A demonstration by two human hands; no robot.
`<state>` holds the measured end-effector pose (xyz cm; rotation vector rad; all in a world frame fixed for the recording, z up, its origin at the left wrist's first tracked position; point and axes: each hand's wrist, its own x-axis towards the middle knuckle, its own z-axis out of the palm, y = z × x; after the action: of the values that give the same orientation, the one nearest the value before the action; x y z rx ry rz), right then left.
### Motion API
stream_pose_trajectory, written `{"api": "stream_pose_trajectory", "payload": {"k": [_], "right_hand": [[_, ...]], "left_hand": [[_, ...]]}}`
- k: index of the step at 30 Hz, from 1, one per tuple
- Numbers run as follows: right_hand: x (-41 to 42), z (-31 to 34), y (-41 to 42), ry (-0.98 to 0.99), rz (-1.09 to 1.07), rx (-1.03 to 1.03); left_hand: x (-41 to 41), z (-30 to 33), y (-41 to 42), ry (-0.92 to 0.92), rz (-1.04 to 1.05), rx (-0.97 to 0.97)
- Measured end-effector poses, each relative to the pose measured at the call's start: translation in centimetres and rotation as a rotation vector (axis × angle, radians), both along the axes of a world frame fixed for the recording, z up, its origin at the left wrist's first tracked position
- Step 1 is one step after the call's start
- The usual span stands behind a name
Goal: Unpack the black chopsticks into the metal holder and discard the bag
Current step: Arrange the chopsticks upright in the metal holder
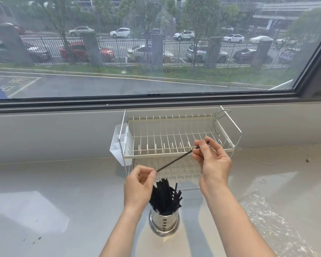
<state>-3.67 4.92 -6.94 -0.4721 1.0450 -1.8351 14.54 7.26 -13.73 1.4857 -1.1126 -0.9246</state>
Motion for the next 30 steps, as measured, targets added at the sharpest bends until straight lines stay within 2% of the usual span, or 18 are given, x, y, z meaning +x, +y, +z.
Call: {"api": "stream_pose_trajectory", "payload": {"k": [2,3,6,9,12,14,17,19,23,30], "right_hand": [[0.3,-0.3,0.3,0.184,-0.035,0.011],[0.6,-0.9,0.5,0.276,-0.025,0.022],[1.6,-4.3,1.4,0.676,0.092,0.097],[2.6,-8.4,3.0,1.107,0.179,0.228],[2.5,-10.8,4.4,1.343,0.278,0.357],[2.2,-11.0,4.8,1.312,0.364,0.379],[1.3,-10.3,5.0,1.099,0.305,0.303],[0.5,-10.0,4.9,1.043,0.291,0.288],[-0.2,-9.8,4.9,1.082,0.383,0.298],[0.4,-10.6,4.6,1.164,0.423,0.293]], "left_hand": [[0.1,-1.5,1.0,-0.305,-0.112,0.032],[0.3,-2.1,1.5,-0.393,-0.168,0.049],[0.6,-3.5,2.4,-0.548,-0.321,0.102],[0.4,-4.4,2.9,-0.632,-0.36,0.103],[0.2,-4.4,3.2,-0.682,-0.326,0.08],[0.2,-4.3,3.2,-0.703,-0.294,0.066],[0.3,-4.2,3.1,-0.691,-0.271,0.005],[0.2,-4.2,2.6,-0.689,-0.337,-0.039],[-1.0,-4.2,1.9,-0.743,-0.506,-0.042],[-1.7,-4.5,2.0,-0.604,-0.44,-0.04]]}}
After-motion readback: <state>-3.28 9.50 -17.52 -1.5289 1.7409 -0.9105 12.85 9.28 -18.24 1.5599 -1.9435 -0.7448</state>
